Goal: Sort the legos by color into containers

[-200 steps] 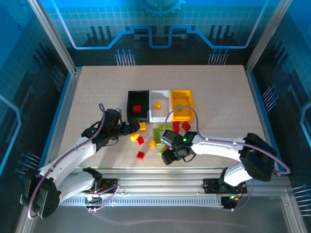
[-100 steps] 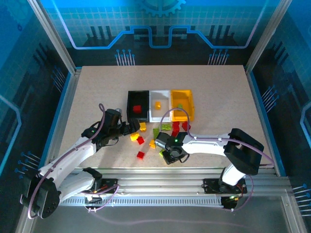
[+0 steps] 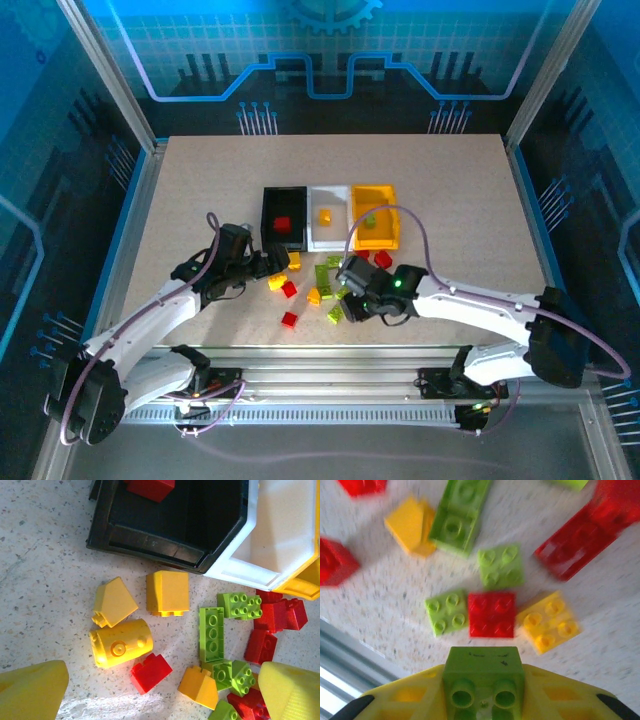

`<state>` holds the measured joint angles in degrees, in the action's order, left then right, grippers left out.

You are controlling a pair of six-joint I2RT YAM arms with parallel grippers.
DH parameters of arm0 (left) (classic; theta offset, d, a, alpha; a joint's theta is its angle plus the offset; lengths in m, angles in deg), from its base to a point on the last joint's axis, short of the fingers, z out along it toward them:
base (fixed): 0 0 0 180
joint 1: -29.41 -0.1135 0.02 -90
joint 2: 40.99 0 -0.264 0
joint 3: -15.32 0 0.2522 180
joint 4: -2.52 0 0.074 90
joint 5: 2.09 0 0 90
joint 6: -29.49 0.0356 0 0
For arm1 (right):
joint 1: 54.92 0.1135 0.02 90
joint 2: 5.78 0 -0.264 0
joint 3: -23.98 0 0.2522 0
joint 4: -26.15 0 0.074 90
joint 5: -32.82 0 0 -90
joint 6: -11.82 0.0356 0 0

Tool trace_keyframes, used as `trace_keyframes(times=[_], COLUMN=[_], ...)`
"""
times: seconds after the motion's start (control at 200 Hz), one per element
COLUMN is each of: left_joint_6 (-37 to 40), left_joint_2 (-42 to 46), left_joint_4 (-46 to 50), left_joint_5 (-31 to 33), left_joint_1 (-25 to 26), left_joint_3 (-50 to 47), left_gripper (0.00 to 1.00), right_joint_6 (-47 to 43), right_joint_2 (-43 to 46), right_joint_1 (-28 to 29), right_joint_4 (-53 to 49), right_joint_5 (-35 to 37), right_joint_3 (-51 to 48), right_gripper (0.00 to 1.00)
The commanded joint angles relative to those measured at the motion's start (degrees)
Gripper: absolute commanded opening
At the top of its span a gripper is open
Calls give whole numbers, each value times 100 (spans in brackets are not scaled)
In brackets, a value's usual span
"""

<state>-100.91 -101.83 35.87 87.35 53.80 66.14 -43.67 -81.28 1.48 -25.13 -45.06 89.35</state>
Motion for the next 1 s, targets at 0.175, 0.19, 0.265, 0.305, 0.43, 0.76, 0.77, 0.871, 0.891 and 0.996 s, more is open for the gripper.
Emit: trace_keyframes(times=[0.175, 0.19, 0.265, 0.305, 0.43, 0.76, 0.77, 0.871, 0.891, 0.996], left_joint_6=[2, 0, 37, 62, 167, 529, 546, 684, 704, 695], left_joint_2=[-102, -98, -134, -183, -370, -819, -830, -889, -905, -938], left_joint_4=[-229, -235, -264, -258, -155, 102, 116, 280, 323, 476], left_joint_5=[-313, -313, -355, -403, -531, -542, -537, -330, -273, 123], left_joint_1=[-21, -21, -21, -17, -9, 299, 316, 505, 537, 619], left_joint_3=[196, 196, 218, 241, 384, 588, 591, 673, 694, 661], left_gripper=[99, 99, 99, 98, 97, 97, 97, 95, 94, 90], right_joint_6=[-452, -460, -427, -396, -301, -196, -198, -224, -237, -309], right_joint_2=[-688, -779, -1379, -1739, -2712, -3846, -3837, -3609, -3537, -3095], right_joint_1=[-1991, -2073, -2453, -2619, -2912, -3105, -3108, -3067, -3059, -2930], right_joint_4=[-81, -46, -34, -86, -238, -413, -401, -301, -281, -115], right_joint_5=[329, 335, 361, 334, 384, 220, 196, 65, 52, 20], right_joint_3=[1491, 1560, 1982, 2258, 2988, 4110, 4111, 4031, 3997, 3663], right_gripper=[38, 38, 37, 38, 38, 63, 65, 75, 75, 76])
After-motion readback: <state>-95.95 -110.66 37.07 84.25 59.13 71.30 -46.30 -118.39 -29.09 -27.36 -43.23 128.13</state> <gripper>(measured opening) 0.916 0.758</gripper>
